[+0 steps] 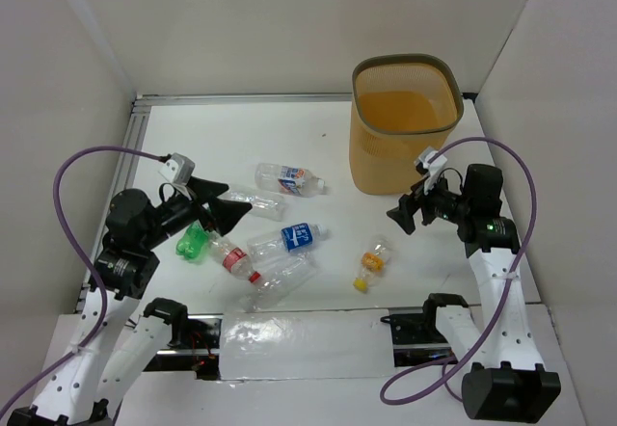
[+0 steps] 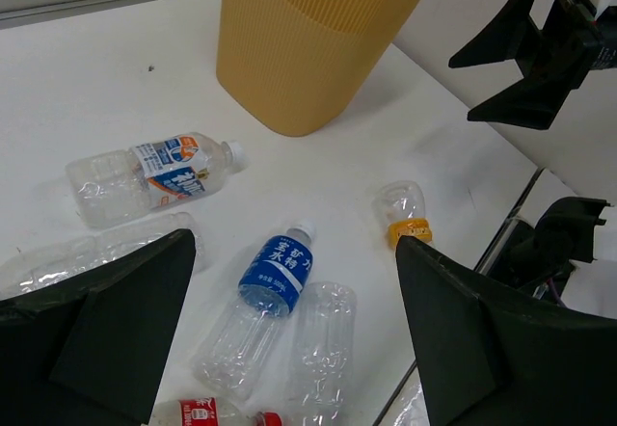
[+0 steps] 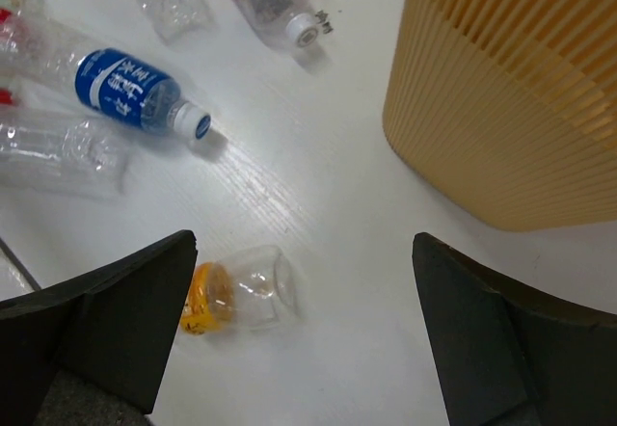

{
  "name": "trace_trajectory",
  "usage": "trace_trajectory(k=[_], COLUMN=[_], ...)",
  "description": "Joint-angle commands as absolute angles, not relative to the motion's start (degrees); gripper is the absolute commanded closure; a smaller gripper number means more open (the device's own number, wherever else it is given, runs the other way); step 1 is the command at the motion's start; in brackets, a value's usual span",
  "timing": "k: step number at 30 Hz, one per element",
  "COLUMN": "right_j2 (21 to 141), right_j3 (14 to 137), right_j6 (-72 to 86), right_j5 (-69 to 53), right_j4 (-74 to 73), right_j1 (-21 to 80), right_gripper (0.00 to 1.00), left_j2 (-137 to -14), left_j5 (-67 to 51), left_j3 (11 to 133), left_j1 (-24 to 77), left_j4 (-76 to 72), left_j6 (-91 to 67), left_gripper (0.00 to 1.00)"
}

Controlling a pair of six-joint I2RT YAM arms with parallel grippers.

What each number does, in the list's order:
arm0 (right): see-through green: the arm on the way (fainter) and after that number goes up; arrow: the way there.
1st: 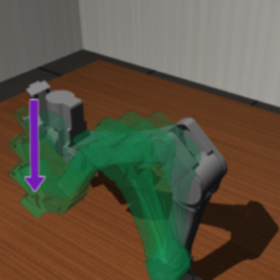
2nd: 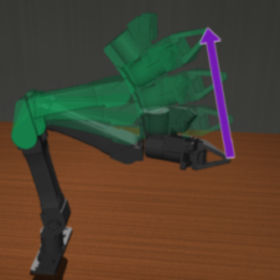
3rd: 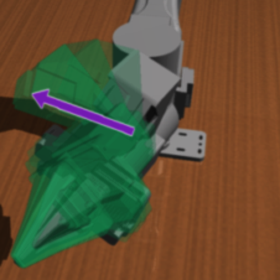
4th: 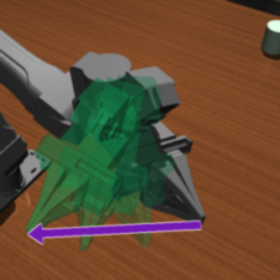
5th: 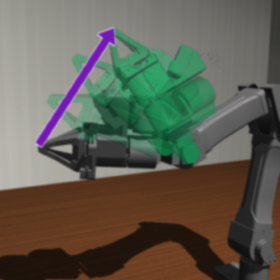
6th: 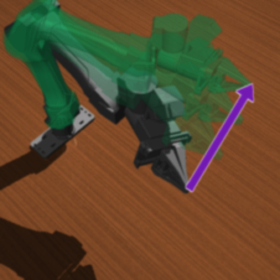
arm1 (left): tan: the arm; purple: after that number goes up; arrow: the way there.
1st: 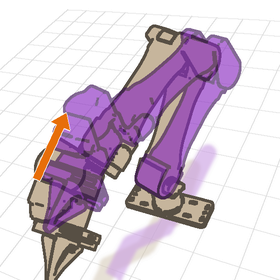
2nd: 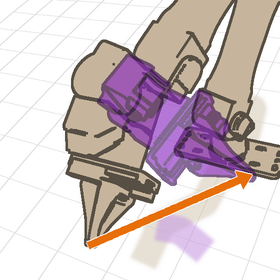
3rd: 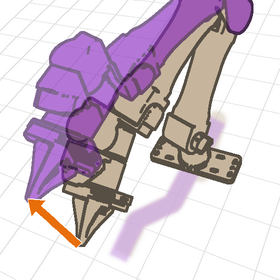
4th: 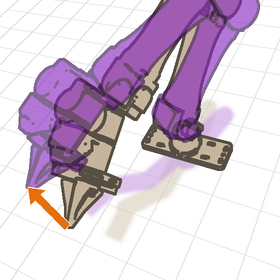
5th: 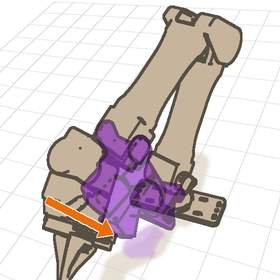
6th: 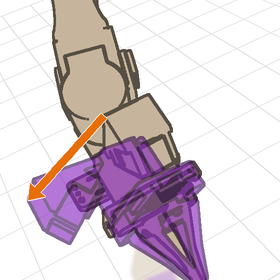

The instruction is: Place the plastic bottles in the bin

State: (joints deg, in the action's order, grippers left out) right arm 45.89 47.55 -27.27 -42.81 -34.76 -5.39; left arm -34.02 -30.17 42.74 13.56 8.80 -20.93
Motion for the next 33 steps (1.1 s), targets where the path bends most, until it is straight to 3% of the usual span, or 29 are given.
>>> trace_trajectory(k=[1, 8, 9, 12, 14, 16, 17, 18, 19, 20, 22, 29, 33], right_j2=[45.79, 47.11, 47.11, 45.01, 44.39, 44.38, 43.86, 43.86, 43.86, 43.86, 43.86, 49.21, 50.09], right_j3=[49.04, 49.04, 49.04, 48.52, 47.99, 46.94, 45.02, 45.0, 44.48, 43.43, 42.55, 41.31, 40.61], right_j6=[-35.58, -36.04, -37.17, -46.13, -48.67, -56.38, -61.73, -61.79, -67.88, -71.07, -77.13, -84.2, -83.48], right_j5=[-47.11, -49.73, -50.62, -52.56, -53.69, -55.62, -58.51, -58.53, -59.32, -59.33, -58.37, -43.97, -34.82], right_j4=[-40.51, -41.4, -43.4, -45.71, -46.75, -49.83, -51.49, -52.46, -53.43, -54.31, -54.32, -49.93, -45.09], right_j1=[-4.92, -4.92, -4.4, -4.39, -4.39, -3.79, -2.91, -2.9, -1.51, -0.62, 2.53, 17.27, 23.64], right_gripper=[0.0, 0.0, 0.0, 0.0, 0.0, 0.17, 0.25, 0.25, 0.28, 0.28, 0.25, 0.09, 0.06], left_j2=[-34.01, -34.54, -35.06, -35.59, -35.6, -36.91, -37.87, -37.88, -38.92, -39.54, -40.95, -44.74, -44.74], left_j5=[-31.55, -32.07, -32.08, -32.61, -33.22, -34.45, -34.98, -34.98, -35.68, -35.68, -35.68, -35.59, -35.6], left_j3=[42.71, 42.71, 42.71, 42.71, 42.71, 42.71, 42.71, 42.71, 43.24, 43.24, 43.85, 45.62, 45.62], left_j1=[13.27, 13.27, 13.27, 13.27, 13.27, 13.27, 13.27, 13.27, 13.27, 13.27, 13.27, 13.27, 13.27], left_j4=[5.89, 5.89, 5.89, 5.89, 5.89, 5.89, 5.89, 6.5, 6.5, 6.5, 8.51, 10.55, 10.55], left_j6=[-20.04, -20.04, -20.04, -20.04, -20.04, -20.04, -20.04, -20.04, -20.04, -20.04, -20.04, -20.04, -20.04], left_gripper=[0.04, 0.26, 0.32, 0.69, 0.74, 0.74, 0.58, 0.58, 0.47, 0.27, 0.18, 0.14, 0.14])
